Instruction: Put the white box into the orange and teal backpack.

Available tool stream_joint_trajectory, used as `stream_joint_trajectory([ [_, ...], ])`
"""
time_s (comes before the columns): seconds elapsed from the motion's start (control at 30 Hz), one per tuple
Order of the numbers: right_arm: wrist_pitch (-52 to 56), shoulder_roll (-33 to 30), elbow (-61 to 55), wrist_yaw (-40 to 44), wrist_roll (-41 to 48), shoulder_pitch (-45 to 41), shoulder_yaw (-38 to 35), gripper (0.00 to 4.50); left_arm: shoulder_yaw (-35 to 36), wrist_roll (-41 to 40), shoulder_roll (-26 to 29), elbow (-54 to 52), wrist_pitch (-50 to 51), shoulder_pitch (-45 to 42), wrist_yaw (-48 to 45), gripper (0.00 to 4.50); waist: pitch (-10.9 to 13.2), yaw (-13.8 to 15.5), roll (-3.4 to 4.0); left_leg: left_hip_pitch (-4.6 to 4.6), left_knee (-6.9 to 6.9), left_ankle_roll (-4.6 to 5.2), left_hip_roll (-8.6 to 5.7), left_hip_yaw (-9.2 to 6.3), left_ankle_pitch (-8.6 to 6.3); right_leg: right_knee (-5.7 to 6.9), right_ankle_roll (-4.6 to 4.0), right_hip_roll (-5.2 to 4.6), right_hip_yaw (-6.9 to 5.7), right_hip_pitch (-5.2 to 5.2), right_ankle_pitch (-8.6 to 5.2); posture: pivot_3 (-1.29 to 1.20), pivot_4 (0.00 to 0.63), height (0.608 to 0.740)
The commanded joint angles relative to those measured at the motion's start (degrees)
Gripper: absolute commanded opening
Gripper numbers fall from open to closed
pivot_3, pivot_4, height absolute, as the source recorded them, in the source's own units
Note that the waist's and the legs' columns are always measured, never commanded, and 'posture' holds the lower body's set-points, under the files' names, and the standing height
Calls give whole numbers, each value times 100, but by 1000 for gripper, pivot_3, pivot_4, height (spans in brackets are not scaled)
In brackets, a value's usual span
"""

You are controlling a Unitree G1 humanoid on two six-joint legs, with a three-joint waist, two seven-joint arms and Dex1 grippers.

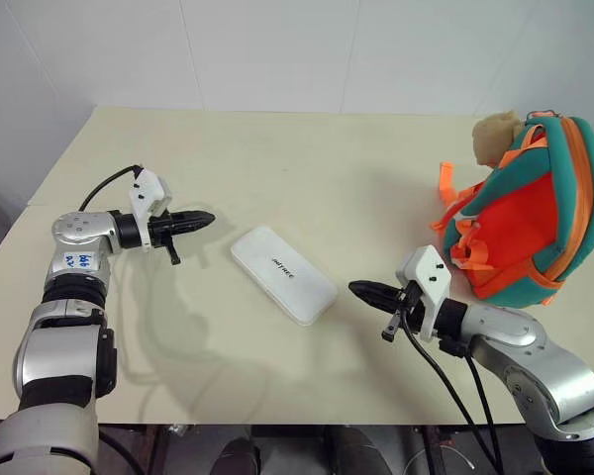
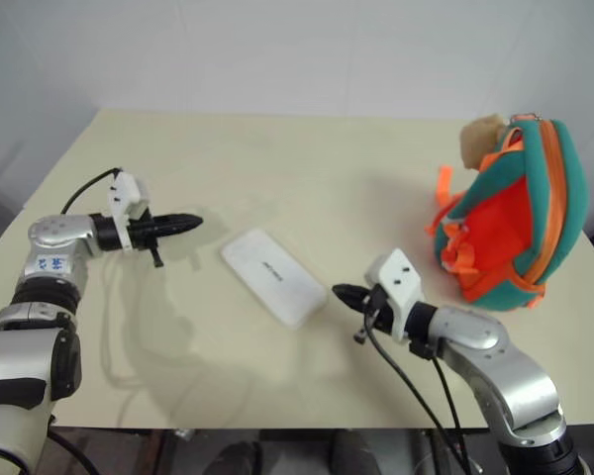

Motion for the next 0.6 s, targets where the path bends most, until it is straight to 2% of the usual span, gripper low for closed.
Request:
stream_joint_trajectory([
  [0.03, 103, 36, -137, -279, -236, 37, 220, 120, -100, 184, -106, 220, 33, -279, -7, 0, 0, -3, 0, 0, 1, 0, -1, 0, 0, 0, 0, -1, 0, 1, 0, 0, 150, 740],
  [0.37, 396, 222, -92, -721, -734, -1, 791, 120, -263, 657, -306, 667, 45, -497, 687, 0, -1, -15, -1, 0, 0, 0, -1, 0, 0, 0, 2, 0, 2, -2, 1, 0, 150, 740],
  [0.6, 429, 303, -117, -745, -874, -19, 1025, 120, -429, 1008, -477, 798, -19, -470, 1112, 0, -1, -6, -2, 0, 1, 0, -2, 0, 0, 0, 2, 0, 2, -1, 1, 0, 150, 740],
])
